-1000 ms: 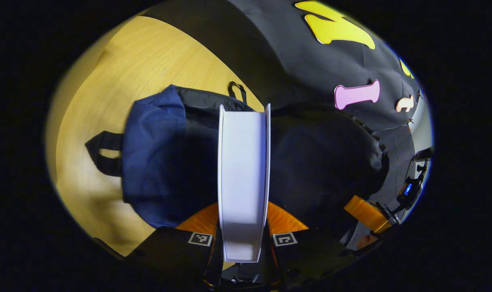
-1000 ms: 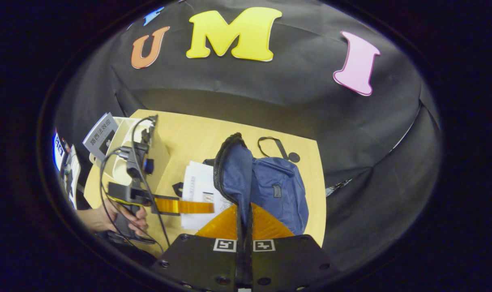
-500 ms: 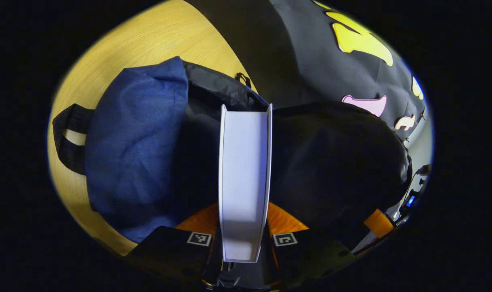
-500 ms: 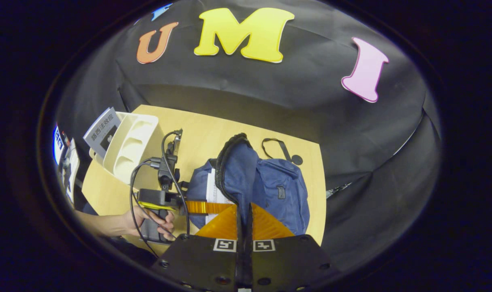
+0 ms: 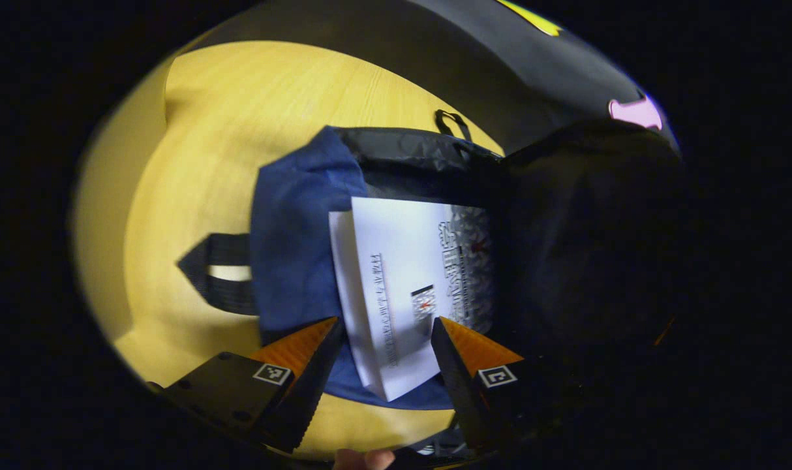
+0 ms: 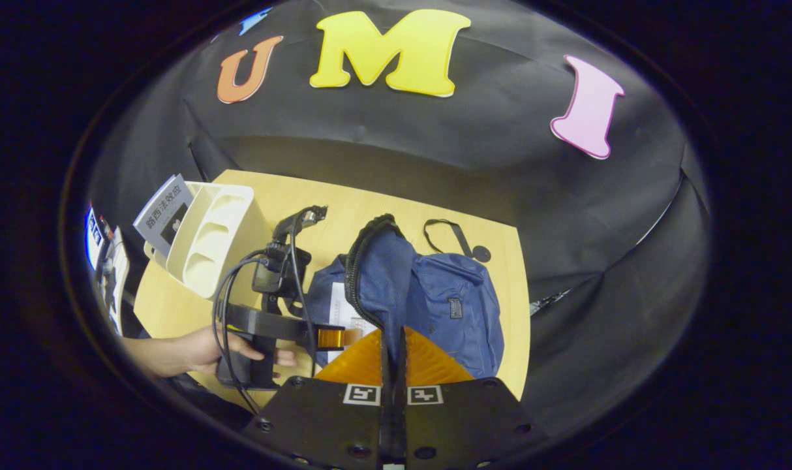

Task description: Open the schoolbag, grab two books from the bookshelf and put them into the schoolbag.

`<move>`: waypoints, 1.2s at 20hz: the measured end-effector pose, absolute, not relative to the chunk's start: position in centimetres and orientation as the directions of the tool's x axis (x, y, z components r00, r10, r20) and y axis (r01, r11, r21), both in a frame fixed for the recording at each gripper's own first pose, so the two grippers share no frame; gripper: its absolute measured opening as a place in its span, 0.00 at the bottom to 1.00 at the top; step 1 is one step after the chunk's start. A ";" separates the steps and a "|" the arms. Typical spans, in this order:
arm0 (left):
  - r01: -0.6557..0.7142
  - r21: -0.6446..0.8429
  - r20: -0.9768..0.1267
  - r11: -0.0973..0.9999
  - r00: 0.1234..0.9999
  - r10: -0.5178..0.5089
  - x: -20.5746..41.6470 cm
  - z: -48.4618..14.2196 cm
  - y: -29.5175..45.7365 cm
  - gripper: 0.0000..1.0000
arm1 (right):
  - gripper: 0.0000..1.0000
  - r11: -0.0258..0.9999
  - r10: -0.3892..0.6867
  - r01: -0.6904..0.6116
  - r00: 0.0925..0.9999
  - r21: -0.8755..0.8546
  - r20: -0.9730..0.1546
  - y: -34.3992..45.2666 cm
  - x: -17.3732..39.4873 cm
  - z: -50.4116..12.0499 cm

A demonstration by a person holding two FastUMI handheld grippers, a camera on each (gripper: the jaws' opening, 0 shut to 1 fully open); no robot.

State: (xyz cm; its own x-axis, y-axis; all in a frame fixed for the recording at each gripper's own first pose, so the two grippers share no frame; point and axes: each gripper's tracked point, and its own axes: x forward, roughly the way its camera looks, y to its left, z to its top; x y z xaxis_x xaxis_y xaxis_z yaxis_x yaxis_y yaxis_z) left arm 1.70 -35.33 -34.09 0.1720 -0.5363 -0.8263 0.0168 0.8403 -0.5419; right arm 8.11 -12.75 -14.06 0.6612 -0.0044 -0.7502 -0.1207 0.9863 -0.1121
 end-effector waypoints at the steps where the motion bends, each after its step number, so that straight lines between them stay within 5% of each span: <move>1: 0.049 -0.494 -0.846 0.868 0.204 -0.493 2.3 -33.2 -34.1 0.91 | 0.00 0.987 -0.002 -0.120 0.661 -0.108 -0.750 -12.7 8.1 -14.1; 12: 0.184 -0.165 -0.743 0.969 0.623 -0.245 6.1 -18.4 -22.3 0.91 | 0.00 0.989 -0.004 -0.107 0.670 -0.102 -0.742 -12.2 7.7 -14.0; 15: 0.166 -0.107 -0.727 0.980 0.660 -0.191 5.2 -15.0 -17.7 0.91 | 0.00 0.990 -0.002 -0.103 0.672 -0.096 -0.741 -12.3 7.7 -14.2; 16: 0.160 -0.075 -0.718 0.984 0.676 -0.164 5.2 -13.7 -15.6 1.00 | 0.00 0.990 -0.002 -0.102 0.673 -0.095 -0.739 -12.3 7.8 -14.3; 17: 0.155 -0.041 -0.721 0.987 0.680 -0.137 5.2 -12.7 -13.7 0.91 | 0.00 0.990 0.001 -0.104 0.673 -0.093 -0.740 -12.2 7.8 -14.3; 24: 0.081 0.045 -0.771 0.996 0.636 -0.017 4.6 -8.9 -1.0 0.97 | 0.00 0.996 0.013 -0.075 0.676 -0.052 -0.737 -12.1 8.0 -14.5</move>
State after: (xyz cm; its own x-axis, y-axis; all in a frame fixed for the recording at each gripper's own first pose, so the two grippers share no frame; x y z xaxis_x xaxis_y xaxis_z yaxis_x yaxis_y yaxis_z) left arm 4.59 -1.03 -8.95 0.6364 -0.0172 -0.7712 0.0814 0.9957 0.0451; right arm 7.98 -12.08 -14.47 0.6760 0.0129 -0.7368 -0.0754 0.9958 -0.0518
